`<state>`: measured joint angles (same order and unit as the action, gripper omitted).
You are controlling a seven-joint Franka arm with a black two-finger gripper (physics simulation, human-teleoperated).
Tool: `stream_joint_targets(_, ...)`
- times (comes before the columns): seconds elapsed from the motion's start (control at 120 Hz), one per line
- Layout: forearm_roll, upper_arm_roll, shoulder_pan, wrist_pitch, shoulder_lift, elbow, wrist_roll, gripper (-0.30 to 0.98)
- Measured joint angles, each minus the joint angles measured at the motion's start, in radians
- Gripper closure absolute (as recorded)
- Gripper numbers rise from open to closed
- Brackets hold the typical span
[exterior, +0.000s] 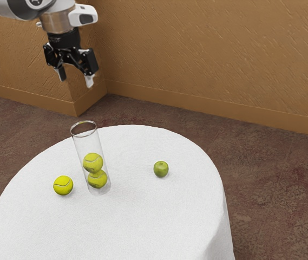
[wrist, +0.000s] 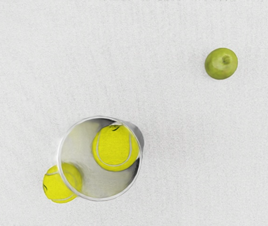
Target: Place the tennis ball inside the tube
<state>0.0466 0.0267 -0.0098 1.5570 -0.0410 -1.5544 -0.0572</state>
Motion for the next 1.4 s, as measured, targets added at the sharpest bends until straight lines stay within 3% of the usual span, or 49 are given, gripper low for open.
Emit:
stream_joint_targets(0.383,-0.048,0.005,0.013,-0.004,-0.037,-0.055,-0.01,0.0)
stream_joint_targets(0.5,-0.062,0.009,0.035,-0.005,-0.095,-0.106,-0.204,0.0)
stream_joint_targets(0.742,-0.069,0.01,0.075,0.115,-0.243,-0.412,-0.63,0.0)
stream_joint_targets(0.983,-0.084,0.003,0.2,0.304,-0.246,-0.555,-0.915,0.0)
stream_joint_targets(1.083,-0.103,-0.009,0.258,0.383,-0.305,-0.673,-1.004,0.0)
stream_joint_targets(1.167,-0.105,-0.119,0.199,0.449,-0.387,-0.792,-1.071,0.0)
stream_joint_targets(1.233,-0.061,-0.321,0.025,0.488,-0.464,-0.855,-1.128,0.0)
stream_joint_targets(1.4,0.121,-0.915,-0.511,0.567,-0.558,-0.887,-1.258,0.0)
